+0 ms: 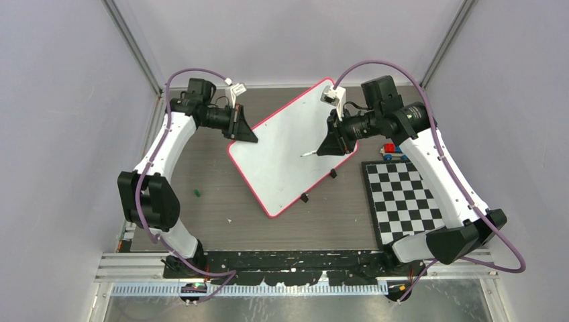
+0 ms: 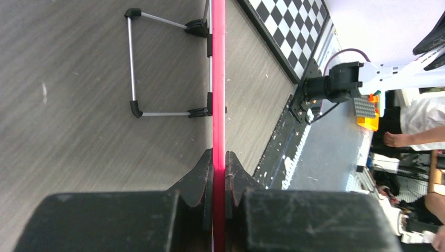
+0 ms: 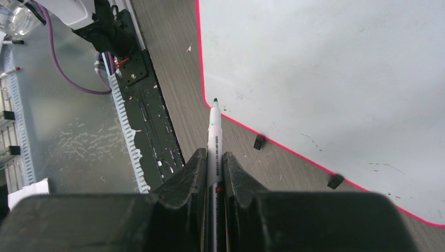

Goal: Write a sentence on the whiteboard
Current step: Hold the whiteboard on the whiteboard stand, then write a sentence on the whiteboard.

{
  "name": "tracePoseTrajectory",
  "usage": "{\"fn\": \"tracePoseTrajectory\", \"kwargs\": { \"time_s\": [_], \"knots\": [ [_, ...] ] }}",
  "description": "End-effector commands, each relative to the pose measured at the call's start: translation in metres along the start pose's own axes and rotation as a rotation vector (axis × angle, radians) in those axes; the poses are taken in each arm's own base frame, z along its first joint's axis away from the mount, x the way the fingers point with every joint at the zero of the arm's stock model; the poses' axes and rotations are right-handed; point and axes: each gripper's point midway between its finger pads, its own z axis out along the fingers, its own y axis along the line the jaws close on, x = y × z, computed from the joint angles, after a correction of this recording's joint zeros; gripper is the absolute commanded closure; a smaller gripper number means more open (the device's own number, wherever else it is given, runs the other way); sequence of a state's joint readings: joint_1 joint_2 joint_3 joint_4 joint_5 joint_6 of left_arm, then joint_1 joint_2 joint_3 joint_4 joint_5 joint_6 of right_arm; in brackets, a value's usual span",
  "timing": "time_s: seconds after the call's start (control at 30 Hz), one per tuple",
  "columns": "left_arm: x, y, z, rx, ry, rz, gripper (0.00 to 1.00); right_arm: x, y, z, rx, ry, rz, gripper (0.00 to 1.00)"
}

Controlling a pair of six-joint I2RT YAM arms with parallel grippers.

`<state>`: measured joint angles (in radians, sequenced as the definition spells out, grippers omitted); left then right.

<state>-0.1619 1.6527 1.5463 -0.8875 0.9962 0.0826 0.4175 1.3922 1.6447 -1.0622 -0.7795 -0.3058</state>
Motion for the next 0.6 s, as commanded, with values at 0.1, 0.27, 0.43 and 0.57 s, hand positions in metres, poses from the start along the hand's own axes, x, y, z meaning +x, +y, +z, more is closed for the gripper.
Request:
{"fn": "tracePoseTrajectory", "kwargs": {
  "time_s": [0.1,0.27,0.43,0.57],
  "knots": [
    [0.042,-0.051,0.004,0.16,0.146,-0.101,1.0,-0.005,0.013,-0.01,-0.037,-0.015,-0.04,1.0],
    [0.054,-0.063,0.008,0.195,0.193,-0.108,1.0,-0.004,0.017,-0.009,-0.059,-0.015,-0.032,1.0],
    [0.055,-0.059,0.01,0.156,0.197,-0.094,1.0,-0.004,0.018,-0.012,-0.054,-0.01,-0.046,1.0],
    [0.05,-0.06,0.009,0.144,0.184,-0.072,0.63,-0.009,0.016,-0.01,-0.055,-0.018,-0.042,1.0]
  ]
}}
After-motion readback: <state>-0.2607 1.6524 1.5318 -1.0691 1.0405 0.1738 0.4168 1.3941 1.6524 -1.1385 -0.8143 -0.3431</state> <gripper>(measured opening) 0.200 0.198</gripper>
